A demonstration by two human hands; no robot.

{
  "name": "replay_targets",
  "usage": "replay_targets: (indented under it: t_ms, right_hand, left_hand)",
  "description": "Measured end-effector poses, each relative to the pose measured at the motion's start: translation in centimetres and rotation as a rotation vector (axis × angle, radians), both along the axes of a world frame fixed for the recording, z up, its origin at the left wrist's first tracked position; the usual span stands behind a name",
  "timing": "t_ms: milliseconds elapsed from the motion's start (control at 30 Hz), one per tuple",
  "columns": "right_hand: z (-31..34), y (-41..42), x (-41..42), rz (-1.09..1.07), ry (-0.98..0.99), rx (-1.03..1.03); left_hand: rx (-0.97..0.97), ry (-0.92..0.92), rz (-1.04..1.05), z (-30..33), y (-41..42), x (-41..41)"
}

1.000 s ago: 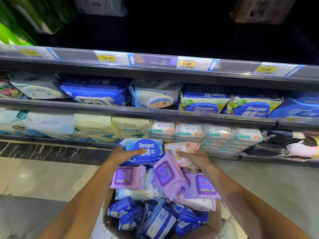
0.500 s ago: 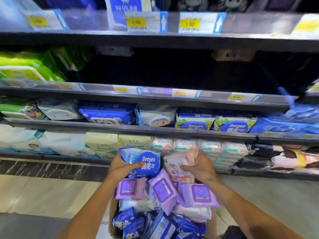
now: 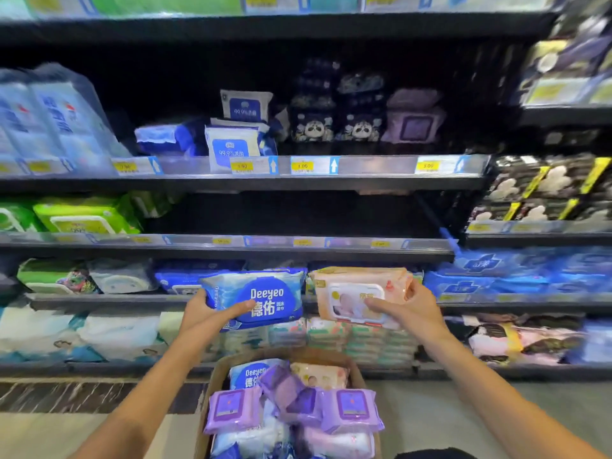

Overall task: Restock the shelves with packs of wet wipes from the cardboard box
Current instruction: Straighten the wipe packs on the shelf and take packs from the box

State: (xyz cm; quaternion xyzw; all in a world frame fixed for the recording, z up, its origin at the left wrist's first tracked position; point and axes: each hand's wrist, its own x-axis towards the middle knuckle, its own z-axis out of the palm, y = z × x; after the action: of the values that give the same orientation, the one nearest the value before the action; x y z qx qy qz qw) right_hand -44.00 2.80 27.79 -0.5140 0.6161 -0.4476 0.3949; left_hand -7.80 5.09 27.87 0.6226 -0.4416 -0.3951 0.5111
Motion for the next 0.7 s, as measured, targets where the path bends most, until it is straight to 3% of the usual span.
replay_targets:
  t_ms: [267, 700]
  right_hand:
    - [5.2, 0.6, -4.0, -0.103, -0.124, -0.136]
    - [5.7, -1.2, -8.4, -0.141, -0.177, -0.132]
  left_hand:
    - [-0.081, 0.069, -0.078, 4.7, -1.7, -4.7]
    - [-0.03, 0.207, -0.15, 7.1, -10.9, -11.6]
